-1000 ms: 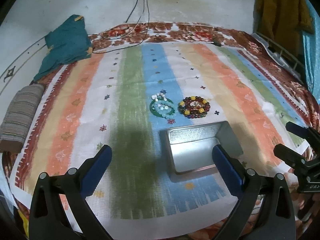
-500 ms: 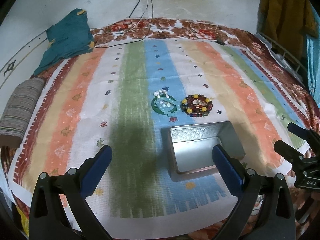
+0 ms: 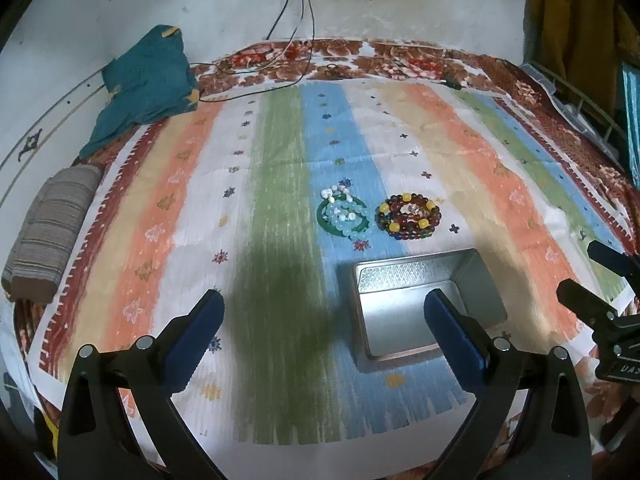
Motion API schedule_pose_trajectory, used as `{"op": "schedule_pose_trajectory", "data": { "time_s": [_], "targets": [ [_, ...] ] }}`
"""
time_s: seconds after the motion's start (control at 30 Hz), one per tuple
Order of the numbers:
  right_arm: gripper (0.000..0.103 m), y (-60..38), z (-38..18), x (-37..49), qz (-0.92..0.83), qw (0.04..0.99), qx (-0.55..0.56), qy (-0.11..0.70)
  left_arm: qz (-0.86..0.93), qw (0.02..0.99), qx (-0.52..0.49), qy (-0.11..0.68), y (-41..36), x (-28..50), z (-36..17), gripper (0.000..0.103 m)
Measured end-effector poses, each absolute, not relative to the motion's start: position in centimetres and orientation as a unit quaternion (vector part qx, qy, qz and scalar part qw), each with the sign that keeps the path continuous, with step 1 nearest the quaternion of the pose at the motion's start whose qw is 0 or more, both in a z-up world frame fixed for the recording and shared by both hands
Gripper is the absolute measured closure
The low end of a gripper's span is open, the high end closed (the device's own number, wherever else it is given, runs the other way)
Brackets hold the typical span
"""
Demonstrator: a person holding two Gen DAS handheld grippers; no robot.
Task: Organize jewelry
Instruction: 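Move both grippers forward toward the bracelets beside the silver tin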
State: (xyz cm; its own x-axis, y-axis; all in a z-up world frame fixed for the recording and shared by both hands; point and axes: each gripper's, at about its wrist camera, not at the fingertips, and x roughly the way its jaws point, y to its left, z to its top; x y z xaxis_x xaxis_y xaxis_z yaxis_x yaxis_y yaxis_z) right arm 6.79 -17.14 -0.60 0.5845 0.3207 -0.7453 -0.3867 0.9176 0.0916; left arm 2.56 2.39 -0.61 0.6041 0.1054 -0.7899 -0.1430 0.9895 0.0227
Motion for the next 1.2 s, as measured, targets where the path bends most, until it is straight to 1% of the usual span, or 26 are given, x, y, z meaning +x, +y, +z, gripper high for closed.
{"op": "schedule_pose_trajectory", "data": {
  "time_s": [0.33, 0.53, 0.73, 0.9, 1.0, 1.2],
  "targets": [
    [0.004, -16.5, -1.0, 7.6, 0.199, 0.885, -0.048, 0.417, 0.068, 0.888, -0.007, 0.454, 2.4, 3.7, -1.2, 0.006],
    [0.004, -15.9, -1.1, 8.6, 0.199, 0.883, -0.071, 0.42, 0.068, 0.887, -0.027, 0.456, 3.0, 4.7, -1.2, 0.006],
    [0.004, -16.2, -1.3, 10.5, 0.195, 0.878, -0.055, 0.434, 0.073, 0.882, -0.035, 0.464, 3.1, 6.6, -1.8, 0.006],
    [0.004, -17.0, -1.5, 12.4, 0.196, 0.871, -0.018, 0.45, 0.076, 0.875, -0.052, 0.476, 3.7, 7.7, -2.3, 0.006],
    [0.004, -16.8, -1.5, 13.0, 0.198, 0.869, -0.02, 0.452, 0.076, 0.871, -0.069, 0.481, 4.3, 8.3, -2.4, 0.006],
    [0.004, -16.1, -1.9, 14.3, 0.197, 0.864, -0.025, 0.462, 0.083, 0.865, -0.06, 0.491, 4.4, 9.4, -3.0, 0.006]
  ]
}}
